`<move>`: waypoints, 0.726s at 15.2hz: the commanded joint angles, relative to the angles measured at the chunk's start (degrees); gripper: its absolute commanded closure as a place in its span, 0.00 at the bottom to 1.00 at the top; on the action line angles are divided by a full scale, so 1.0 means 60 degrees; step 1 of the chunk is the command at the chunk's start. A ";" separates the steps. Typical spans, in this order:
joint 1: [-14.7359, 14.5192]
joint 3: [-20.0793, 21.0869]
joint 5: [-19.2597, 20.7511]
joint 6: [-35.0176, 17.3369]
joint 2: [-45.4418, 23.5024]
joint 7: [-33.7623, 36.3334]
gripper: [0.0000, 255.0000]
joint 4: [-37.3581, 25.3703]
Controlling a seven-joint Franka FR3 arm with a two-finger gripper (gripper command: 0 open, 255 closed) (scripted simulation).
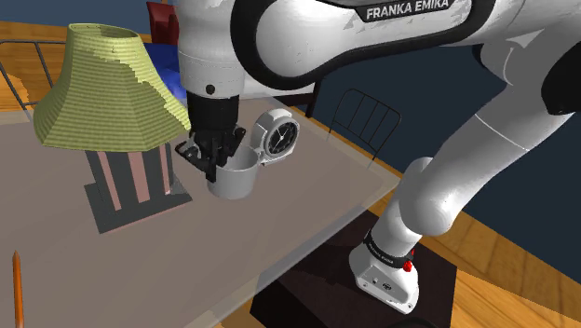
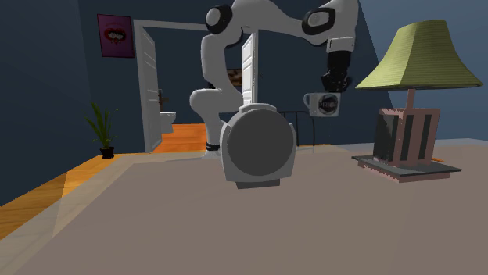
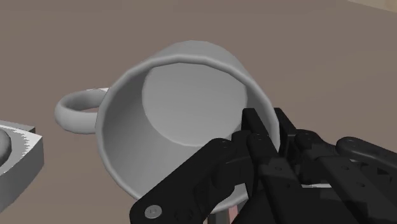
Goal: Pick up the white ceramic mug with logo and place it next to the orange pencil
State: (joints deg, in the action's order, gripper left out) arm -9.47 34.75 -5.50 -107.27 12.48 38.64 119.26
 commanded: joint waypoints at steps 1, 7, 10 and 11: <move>-0.0073 0.0370 0.0256 0.0012 -0.0553 0.0592 1.00 -0.0503; -0.0639 0.1322 0.1674 0.0374 -0.2812 0.2591 1.00 -0.2584; -0.1292 0.1521 0.2558 0.0763 -0.4097 0.3549 1.00 -0.3854; -0.1566 0.1539 0.2850 0.0926 -0.4532 0.3836 1.00 -0.4319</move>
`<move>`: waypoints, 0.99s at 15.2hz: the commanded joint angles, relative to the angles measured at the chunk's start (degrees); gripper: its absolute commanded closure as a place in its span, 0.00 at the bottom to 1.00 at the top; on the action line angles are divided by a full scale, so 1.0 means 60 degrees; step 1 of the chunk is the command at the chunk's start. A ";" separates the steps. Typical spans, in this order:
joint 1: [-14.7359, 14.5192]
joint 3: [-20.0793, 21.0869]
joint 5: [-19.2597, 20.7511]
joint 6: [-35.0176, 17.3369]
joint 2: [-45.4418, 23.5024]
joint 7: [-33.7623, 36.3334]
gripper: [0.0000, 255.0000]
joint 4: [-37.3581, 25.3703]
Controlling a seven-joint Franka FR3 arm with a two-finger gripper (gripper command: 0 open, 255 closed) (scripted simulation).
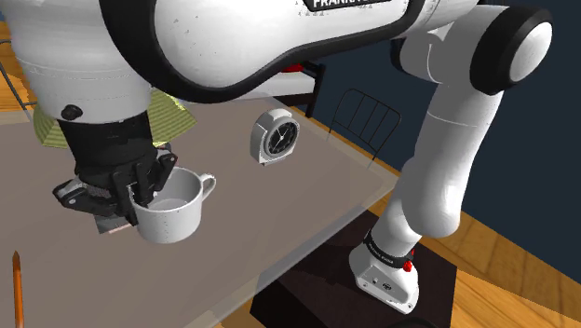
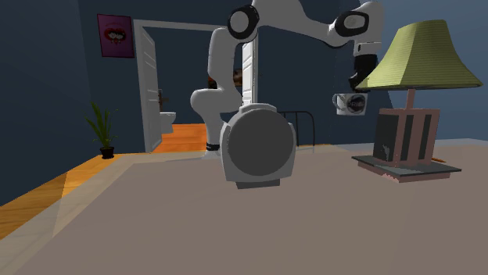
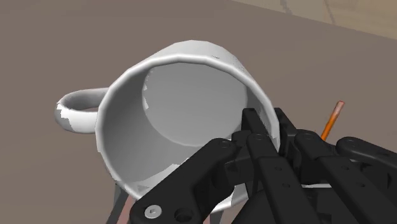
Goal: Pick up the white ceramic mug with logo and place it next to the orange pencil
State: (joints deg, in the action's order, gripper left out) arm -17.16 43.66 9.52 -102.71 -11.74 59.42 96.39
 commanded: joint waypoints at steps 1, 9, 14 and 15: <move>-0.0432 0.0032 0.0464 0.0241 -0.0682 0.0487 1.00 -0.0720; -0.0418 -0.0060 0.0607 -0.0723 -0.0829 0.0609 1.00 0.0143; -0.0437 -0.0125 0.0762 -0.1295 -0.1001 0.0723 1.00 0.0595; -0.0444 -0.0141 0.0799 -0.1406 -0.1042 0.0749 1.00 0.0678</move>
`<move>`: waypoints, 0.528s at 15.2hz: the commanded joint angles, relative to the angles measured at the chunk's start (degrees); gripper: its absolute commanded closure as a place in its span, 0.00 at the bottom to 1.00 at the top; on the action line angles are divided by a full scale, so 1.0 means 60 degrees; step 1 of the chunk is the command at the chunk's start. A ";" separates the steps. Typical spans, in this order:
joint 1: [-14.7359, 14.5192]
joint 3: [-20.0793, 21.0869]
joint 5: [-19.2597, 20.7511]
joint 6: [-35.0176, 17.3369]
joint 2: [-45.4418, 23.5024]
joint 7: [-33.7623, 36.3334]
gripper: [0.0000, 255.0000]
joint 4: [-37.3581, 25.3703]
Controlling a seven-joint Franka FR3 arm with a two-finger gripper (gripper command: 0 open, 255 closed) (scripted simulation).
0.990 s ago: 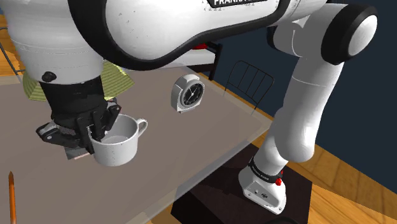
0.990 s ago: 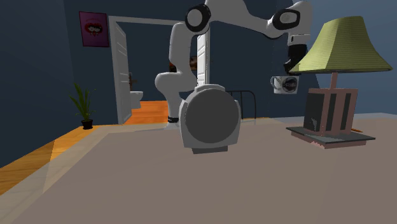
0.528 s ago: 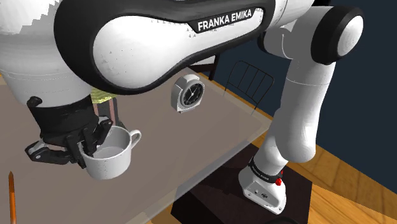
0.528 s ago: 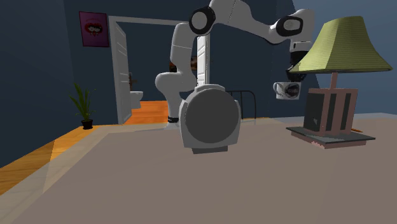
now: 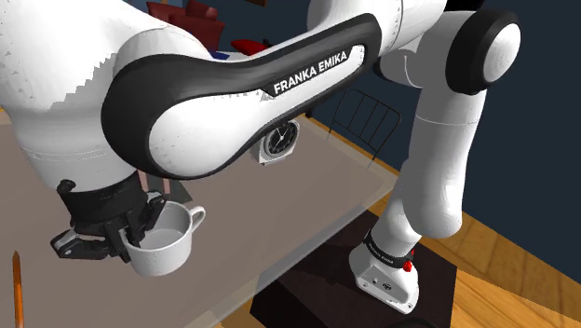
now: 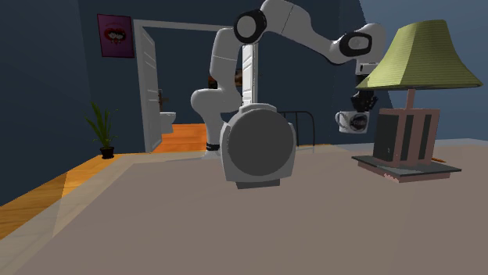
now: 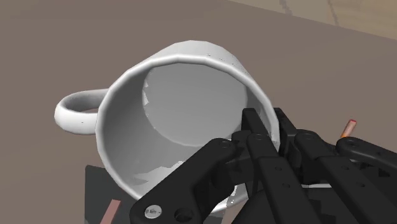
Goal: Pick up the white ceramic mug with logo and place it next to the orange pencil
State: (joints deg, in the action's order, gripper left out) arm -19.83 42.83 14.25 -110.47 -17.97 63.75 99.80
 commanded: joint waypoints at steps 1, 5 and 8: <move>-0.0007 -0.0019 0.0050 -0.0225 -0.0045 0.0055 1.00 0.0190; -0.0051 -0.0093 0.0220 -0.0659 -0.0237 0.0172 1.00 0.0487; -0.0094 -0.0160 0.0363 -0.0976 -0.0400 0.0269 1.00 0.0685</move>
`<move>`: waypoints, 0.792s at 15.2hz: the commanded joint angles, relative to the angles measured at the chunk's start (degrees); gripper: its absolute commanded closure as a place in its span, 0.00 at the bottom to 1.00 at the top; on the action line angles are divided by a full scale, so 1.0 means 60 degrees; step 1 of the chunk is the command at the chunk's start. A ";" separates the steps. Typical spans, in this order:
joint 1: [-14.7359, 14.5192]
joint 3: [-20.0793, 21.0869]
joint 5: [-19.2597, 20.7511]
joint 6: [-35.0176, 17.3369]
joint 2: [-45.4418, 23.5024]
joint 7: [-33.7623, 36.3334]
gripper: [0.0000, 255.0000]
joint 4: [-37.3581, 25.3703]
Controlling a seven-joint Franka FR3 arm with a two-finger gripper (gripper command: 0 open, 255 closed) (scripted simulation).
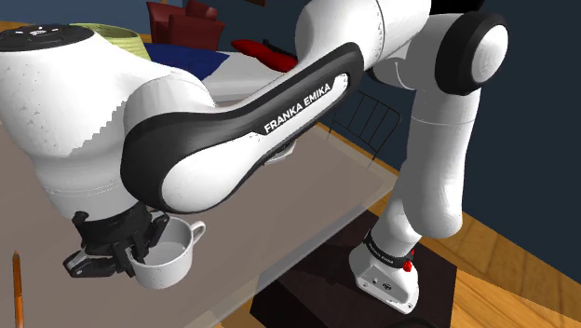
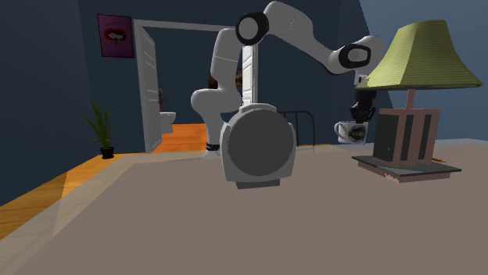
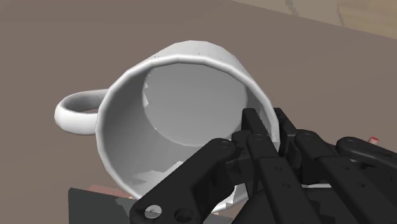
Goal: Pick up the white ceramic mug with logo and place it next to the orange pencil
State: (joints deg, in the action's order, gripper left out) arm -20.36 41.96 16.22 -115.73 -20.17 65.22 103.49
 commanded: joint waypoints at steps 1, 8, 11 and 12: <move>-0.0022 -0.0040 0.0085 -0.0203 -0.0092 0.0057 1.00 0.0131; -0.0092 -0.0140 0.0283 -0.0578 -0.0320 0.0189 1.00 0.0337; -0.0092 -0.0140 0.0283 -0.0578 -0.0320 0.0189 1.00 0.0336; -0.0092 -0.0140 0.0283 -0.0578 -0.0320 0.0189 1.00 0.0336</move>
State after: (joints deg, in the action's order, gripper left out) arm -20.91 41.12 17.92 -119.19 -22.09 66.36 105.52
